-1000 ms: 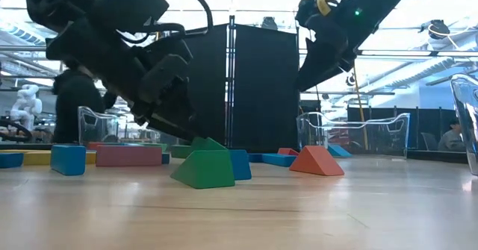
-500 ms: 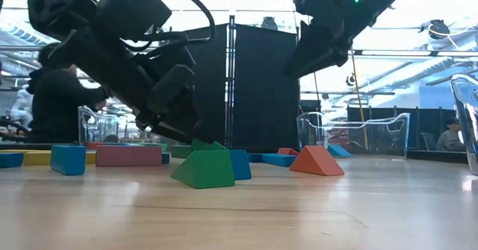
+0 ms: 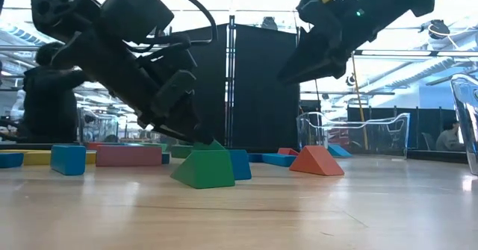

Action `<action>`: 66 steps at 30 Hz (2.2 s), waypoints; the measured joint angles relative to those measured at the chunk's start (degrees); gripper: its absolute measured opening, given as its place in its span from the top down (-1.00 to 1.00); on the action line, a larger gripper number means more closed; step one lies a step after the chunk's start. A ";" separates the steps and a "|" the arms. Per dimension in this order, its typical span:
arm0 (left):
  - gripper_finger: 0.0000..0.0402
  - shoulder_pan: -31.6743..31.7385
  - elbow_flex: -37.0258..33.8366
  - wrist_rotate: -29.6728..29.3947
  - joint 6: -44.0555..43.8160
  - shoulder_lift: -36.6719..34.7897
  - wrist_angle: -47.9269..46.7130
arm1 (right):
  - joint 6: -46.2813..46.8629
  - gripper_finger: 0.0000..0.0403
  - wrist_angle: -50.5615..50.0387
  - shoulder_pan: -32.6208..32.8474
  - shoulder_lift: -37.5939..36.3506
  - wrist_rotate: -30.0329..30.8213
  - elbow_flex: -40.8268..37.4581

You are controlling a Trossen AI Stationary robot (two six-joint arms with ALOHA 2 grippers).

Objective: Sort blocks by size
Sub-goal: Put the green triangular block into the top right transparent bin

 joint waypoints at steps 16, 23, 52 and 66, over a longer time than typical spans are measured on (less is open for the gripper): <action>0.28 0.46 -0.04 -2.99 -0.65 -9.68 -22.34 | -0.87 0.20 -0.23 -0.28 0.00 0.02 -1.18; 0.27 0.42 -0.04 -4.51 -5.96 -23.12 -39.73 | -0.79 0.20 -0.16 -0.39 0.00 0.02 -1.18; -0.13 13.96 -0.04 20.89 9.65 -10.30 -8.00 | 0.73 0.20 -0.29 -0.57 0.00 0.00 -1.15; -0.54 12.62 2.49 21.70 4.04 2.72 1.01 | 2.51 0.20 -0.56 -0.57 0.00 0.02 -1.13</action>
